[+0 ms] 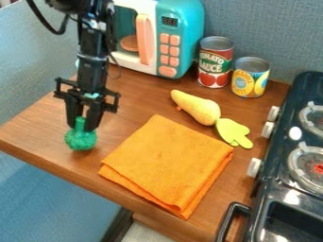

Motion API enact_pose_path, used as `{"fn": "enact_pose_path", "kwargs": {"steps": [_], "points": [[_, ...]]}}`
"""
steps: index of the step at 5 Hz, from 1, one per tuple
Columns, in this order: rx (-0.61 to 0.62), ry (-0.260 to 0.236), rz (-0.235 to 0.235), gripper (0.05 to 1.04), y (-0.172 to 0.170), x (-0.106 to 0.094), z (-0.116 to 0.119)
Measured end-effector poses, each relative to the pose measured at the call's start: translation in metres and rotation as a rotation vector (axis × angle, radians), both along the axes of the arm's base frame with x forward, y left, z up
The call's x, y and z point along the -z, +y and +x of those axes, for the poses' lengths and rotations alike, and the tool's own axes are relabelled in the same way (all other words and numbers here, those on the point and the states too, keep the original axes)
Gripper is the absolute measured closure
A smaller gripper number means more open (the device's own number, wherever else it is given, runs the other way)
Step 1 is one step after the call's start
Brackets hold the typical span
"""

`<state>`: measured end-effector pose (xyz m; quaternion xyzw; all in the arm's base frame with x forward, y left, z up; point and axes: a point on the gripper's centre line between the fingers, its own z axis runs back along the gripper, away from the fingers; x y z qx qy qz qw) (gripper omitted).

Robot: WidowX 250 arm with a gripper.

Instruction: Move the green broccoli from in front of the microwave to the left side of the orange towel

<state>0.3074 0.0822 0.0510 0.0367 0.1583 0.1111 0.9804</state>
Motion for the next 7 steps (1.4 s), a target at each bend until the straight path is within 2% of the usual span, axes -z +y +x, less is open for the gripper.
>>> {"fn": "enact_pose_path", "kwargs": {"steps": [1,2,3,4,6,7], "points": [[-0.023,-0.143,-0.047,0.297,-0.003,-0.022,0.006],[-0.011,-0.264,-0.055,0.075,-0.005,-0.048,0.013],[-0.016,-0.268,-0.041,0.073,-0.003,-0.054,0.013],[-0.007,-0.318,-0.013,0.074,0.004,-0.066,0.034],[0.025,-0.319,0.007,0.074,0.023,-0.068,0.075],[0.055,-0.314,0.033,0.074,0.040,-0.069,0.084]]}}
